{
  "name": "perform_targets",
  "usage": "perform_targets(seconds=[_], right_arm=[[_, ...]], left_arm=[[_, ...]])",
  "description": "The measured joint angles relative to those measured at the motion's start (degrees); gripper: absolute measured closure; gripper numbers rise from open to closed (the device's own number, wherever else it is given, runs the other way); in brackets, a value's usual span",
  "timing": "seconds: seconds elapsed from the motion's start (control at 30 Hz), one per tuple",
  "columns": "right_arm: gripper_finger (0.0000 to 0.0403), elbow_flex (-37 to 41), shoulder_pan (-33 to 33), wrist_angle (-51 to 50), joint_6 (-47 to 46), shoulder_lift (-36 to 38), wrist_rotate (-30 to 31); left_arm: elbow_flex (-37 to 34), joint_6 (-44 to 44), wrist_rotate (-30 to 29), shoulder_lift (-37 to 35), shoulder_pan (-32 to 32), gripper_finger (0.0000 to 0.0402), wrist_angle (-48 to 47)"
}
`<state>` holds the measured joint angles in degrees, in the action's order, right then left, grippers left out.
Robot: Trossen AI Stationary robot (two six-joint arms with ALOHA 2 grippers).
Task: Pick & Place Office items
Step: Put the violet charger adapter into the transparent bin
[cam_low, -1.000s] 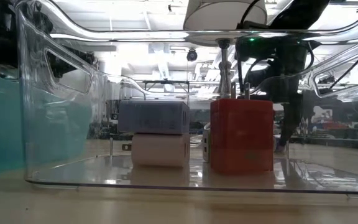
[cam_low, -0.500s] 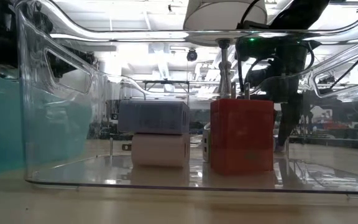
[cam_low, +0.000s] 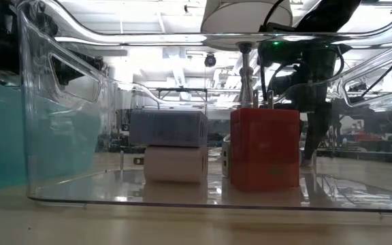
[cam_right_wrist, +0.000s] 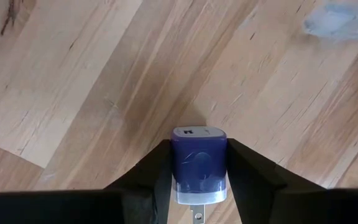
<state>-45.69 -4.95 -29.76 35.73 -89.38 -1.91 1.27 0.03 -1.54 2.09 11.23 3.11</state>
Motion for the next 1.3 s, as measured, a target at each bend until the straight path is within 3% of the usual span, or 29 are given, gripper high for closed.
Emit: perform_targets(seconds=[0.57, 1.03, 1.3], right_arm=[[0.0278, -2.64, 1.23, -0.61, -1.42, 4.96, 1.63], [0.0278, -12.70, 9.65, 0.30, -1.55, 6.29, 3.28], [0.0278, -16.31, 16.71, 5.72, -3.77, 6.29, 3.26]], left_arm=[[0.00, 0.00, 0.00, 0.00, -0.01, 0.0224, -0.02], [-0.01, -0.02, 0.00, 0.00, 0.02, 0.0224, -0.02], [-0.01, -0.01, 0.00, 0.02, 0.00, 0.0224, -0.02]])
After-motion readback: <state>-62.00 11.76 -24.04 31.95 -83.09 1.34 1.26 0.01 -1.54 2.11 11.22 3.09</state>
